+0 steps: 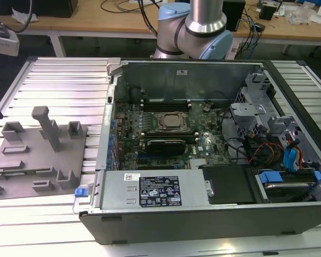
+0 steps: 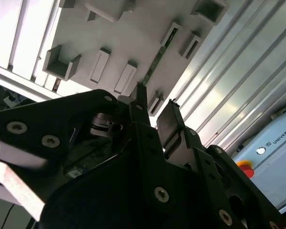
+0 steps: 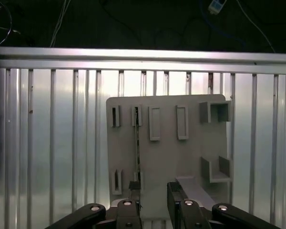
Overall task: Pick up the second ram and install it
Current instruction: 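Pick up the second ram and move it above second insertion slot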
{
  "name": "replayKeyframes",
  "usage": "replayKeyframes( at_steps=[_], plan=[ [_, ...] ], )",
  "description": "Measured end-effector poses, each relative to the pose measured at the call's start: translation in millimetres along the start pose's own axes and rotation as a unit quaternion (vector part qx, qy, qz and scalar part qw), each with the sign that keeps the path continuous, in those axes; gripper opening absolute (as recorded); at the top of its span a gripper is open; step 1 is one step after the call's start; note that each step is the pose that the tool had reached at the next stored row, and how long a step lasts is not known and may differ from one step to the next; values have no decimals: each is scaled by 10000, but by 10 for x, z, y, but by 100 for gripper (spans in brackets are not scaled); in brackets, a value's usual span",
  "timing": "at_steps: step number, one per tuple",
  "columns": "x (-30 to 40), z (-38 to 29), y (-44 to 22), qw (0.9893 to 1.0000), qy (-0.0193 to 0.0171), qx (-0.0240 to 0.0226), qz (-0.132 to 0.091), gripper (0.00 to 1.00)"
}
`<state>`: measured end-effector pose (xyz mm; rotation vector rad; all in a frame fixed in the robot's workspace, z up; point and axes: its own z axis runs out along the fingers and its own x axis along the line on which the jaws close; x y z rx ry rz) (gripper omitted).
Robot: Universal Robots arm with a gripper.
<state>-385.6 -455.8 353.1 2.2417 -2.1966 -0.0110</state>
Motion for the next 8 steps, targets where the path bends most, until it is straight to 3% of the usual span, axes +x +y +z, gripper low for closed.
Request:
replayKeyframes(
  at_steps=[6,8],
  plan=[
    [54,76,1,10000,0,0,1,36],
    [62,137,2,10000,0,-1,1,36]
  ],
)
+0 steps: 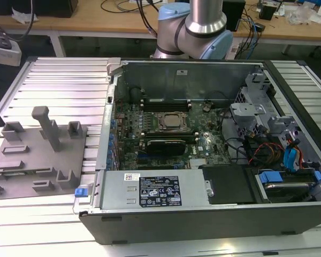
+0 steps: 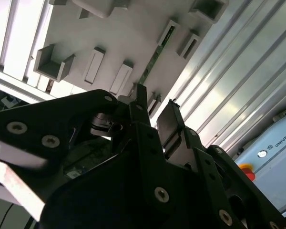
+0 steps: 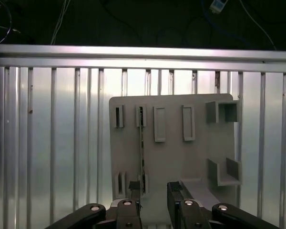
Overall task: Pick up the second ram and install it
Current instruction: 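Pick up the second ram and move it above second insertion slot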
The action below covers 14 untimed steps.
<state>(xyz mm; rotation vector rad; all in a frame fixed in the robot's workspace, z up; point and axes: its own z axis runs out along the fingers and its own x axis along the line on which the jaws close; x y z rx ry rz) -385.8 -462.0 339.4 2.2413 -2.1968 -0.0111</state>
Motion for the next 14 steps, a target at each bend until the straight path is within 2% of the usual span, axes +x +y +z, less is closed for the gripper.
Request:
replayKeyframes(
  at_steps=[6,14],
  plan=[
    [1,101,-1,10000,-1,1,42,36],
    [57,307,0,10000,-1,1,44,36]
  ],
)
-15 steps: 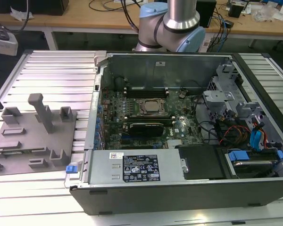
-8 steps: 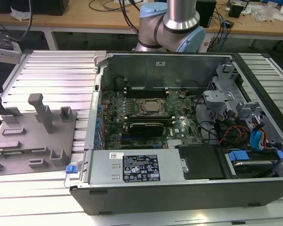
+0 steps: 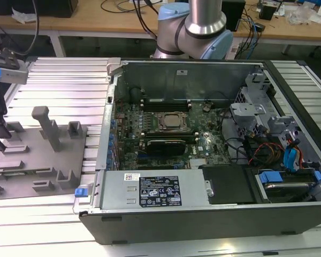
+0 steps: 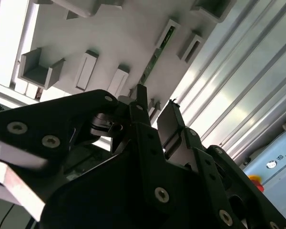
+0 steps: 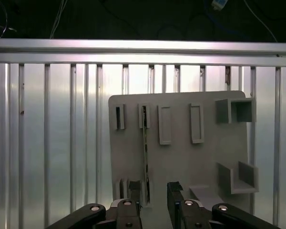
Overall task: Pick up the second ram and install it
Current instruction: 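Pick up the second ram and move it above second insertion slot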
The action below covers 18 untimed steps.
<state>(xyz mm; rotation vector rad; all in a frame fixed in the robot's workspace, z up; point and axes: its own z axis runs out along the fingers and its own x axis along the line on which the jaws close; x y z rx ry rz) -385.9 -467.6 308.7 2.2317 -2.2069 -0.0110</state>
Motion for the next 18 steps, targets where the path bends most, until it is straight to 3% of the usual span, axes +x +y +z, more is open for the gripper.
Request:
replayKeyframes(
  at_steps=[6,18],
  plan=[
    [54,167,0,10000,0,0,0,36],
    [67,479,-1,10000,0,0,0,36]
  ],
)
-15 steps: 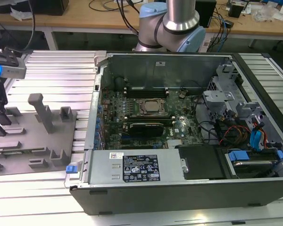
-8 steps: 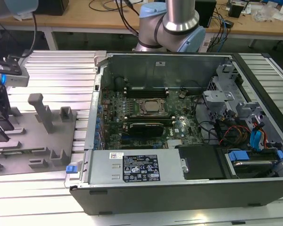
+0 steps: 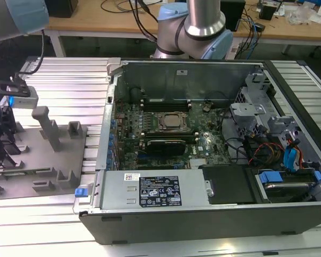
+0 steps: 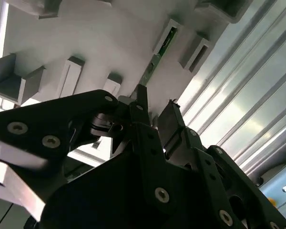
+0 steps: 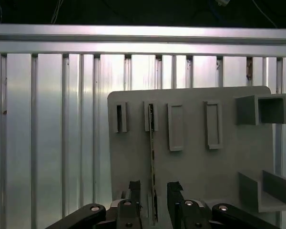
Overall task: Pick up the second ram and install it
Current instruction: 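Pick up the second ram and move it above second insertion slot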
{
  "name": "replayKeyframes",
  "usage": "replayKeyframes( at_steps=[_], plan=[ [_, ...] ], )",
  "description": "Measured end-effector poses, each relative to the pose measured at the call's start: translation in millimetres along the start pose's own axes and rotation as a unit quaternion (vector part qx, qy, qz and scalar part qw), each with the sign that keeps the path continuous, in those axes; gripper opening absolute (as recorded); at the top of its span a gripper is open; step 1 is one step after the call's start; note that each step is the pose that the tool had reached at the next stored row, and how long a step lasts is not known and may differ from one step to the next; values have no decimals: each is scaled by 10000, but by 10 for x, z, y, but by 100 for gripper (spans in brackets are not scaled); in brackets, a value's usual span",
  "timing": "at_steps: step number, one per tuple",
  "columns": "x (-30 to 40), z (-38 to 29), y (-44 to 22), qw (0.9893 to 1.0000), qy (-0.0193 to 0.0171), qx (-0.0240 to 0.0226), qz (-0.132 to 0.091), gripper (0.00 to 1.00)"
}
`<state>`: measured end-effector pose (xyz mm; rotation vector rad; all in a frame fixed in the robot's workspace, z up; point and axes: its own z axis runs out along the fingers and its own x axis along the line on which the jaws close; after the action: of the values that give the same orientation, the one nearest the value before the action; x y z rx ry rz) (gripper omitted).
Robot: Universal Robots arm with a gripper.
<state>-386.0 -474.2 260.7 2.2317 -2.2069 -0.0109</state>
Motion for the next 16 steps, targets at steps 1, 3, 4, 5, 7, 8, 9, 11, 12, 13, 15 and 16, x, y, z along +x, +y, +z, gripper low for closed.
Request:
replayKeyframes(
  at_steps=[1,3,4,5,7,8,9,11,12,13,15,16],
  plan=[
    [1,33,0,10000,0,0,0,36],
    [5,94,2,10000,0,-1,0,36],
    [6,113,3,10000,0,0,0,36],
    [7,167,4,10000,0,0,-1,36],
    [8,208,8,10000,0,0,-1,36],
    [10,231,10,10000,0,0,-1,36],
    [12,249,13,10000,0,0,0,36],
    [16,285,17,10000,0,-1,0,36],
    [17,303,18,10000,0,0,0,36],
    [19,324,19,10000,0,0,-1,36],
    [22,399,23,10000,0,-1,-3,36],
    [22,430,26,10000,0,0,-3,36]
  ],
)
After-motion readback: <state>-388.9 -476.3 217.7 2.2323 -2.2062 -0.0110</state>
